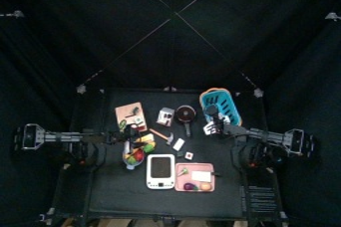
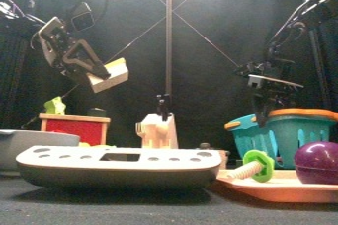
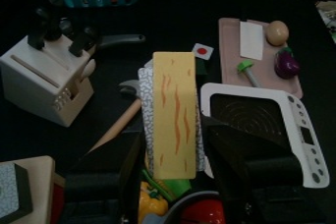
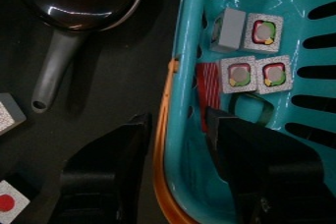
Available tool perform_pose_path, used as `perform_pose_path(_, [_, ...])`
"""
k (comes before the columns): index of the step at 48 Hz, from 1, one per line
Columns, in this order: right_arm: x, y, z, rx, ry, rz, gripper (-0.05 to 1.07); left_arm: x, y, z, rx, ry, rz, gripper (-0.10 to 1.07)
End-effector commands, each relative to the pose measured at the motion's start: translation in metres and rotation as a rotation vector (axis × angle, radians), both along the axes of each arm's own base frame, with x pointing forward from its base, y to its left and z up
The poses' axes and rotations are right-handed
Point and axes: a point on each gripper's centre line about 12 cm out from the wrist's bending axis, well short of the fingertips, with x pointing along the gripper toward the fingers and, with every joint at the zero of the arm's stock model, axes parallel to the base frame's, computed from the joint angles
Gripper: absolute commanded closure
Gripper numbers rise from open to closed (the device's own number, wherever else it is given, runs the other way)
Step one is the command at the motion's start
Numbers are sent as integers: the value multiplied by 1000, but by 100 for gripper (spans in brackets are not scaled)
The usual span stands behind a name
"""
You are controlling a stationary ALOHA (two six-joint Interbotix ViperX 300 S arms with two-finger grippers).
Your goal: Grab basket
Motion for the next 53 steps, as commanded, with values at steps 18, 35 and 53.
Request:
perform_pose_path(18, [-3, 1, -1, 26, -8, -27, 42, 2, 0, 4, -2, -16, -3, 28])
perform_pose_path(35, [-1, 6, -1, 74, -36, -52, 51, 2, -1, 2, -3, -12, -3, 28])
perform_pose_path(53, [-3, 9, -4, 105, -33, -79, 51, 1, -1, 2, -3, -12, -5, 28])
